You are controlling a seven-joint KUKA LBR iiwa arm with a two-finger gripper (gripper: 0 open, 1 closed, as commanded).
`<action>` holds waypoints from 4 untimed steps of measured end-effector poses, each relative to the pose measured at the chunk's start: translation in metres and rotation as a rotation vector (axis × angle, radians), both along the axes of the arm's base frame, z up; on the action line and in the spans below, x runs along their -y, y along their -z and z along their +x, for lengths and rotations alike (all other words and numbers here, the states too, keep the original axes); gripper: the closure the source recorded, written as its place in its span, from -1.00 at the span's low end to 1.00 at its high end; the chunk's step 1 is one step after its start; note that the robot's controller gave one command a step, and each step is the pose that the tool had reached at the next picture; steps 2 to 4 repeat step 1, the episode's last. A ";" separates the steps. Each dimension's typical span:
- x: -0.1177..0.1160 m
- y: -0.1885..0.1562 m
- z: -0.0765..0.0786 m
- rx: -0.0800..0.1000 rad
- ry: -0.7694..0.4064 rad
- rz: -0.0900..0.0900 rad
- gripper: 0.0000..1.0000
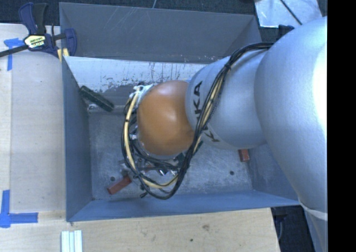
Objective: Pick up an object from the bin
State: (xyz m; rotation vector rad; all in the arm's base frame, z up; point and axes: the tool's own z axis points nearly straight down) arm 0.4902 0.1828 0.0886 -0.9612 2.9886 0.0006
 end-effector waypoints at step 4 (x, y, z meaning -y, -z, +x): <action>0.023 -0.133 0.054 0.001 0.103 0.001 1.00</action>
Offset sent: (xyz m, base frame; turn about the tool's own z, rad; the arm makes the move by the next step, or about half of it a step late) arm 0.0000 0.0000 0.0000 0.0000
